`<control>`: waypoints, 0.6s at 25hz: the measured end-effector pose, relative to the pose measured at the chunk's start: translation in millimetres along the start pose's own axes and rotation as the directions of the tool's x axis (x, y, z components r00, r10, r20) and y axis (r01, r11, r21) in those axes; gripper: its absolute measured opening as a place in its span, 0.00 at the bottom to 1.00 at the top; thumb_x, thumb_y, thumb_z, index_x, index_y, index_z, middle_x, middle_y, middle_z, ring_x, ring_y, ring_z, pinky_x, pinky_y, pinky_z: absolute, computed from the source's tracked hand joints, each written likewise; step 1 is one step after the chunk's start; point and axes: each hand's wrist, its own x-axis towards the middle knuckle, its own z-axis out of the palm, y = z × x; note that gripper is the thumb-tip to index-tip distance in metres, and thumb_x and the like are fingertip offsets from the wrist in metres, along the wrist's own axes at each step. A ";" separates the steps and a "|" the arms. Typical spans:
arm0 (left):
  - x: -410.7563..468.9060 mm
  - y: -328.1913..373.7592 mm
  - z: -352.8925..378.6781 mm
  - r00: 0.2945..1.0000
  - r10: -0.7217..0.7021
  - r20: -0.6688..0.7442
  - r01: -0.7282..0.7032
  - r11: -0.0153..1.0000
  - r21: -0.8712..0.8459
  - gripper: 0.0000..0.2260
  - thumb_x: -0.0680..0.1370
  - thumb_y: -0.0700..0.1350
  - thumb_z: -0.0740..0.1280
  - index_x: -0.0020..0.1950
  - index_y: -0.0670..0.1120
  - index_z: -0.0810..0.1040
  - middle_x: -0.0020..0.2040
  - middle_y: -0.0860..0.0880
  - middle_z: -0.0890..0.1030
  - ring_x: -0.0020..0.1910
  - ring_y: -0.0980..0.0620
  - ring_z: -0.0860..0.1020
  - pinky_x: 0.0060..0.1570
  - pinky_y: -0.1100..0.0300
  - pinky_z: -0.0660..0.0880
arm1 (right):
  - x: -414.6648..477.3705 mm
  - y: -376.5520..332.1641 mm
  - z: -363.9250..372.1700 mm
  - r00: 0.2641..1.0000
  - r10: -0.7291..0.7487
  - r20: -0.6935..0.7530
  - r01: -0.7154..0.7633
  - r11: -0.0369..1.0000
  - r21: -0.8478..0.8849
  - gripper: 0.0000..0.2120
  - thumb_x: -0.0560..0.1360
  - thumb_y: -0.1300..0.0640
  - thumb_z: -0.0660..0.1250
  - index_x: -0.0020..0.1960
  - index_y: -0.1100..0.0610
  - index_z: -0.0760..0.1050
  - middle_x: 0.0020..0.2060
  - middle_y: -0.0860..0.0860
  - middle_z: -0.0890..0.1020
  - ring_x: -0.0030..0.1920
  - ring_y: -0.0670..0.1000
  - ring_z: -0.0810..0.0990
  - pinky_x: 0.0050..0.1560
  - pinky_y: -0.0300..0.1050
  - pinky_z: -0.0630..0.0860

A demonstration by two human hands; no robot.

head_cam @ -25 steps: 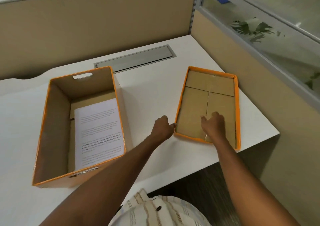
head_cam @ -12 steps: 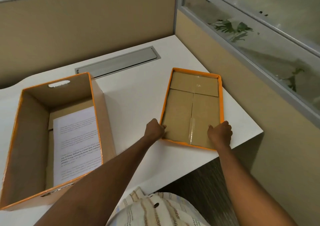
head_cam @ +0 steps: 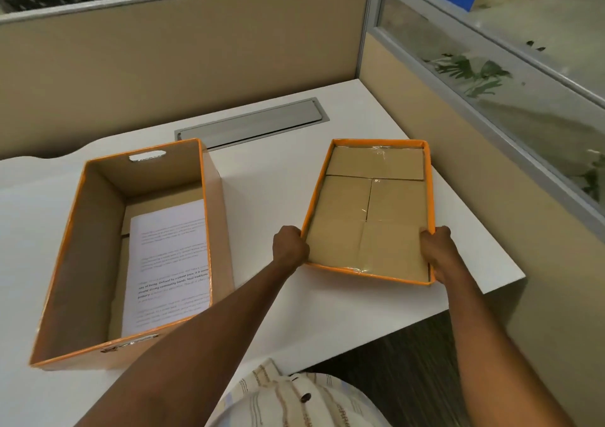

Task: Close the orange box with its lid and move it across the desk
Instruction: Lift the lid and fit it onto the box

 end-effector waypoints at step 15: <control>-30.4 44.6 -134.8 0.914 0.238 -0.328 -0.312 0.930 -0.195 0.22 0.77 0.55 0.65 0.59 0.38 0.78 0.57 0.39 0.81 0.56 0.45 0.79 0.56 0.49 0.76 | -108.8 -167.4 30.2 0.826 -0.542 -0.151 0.512 0.836 -0.200 0.11 0.78 0.63 0.54 0.58 0.62 0.70 0.56 0.62 0.78 0.54 0.63 0.76 0.45 0.45 0.66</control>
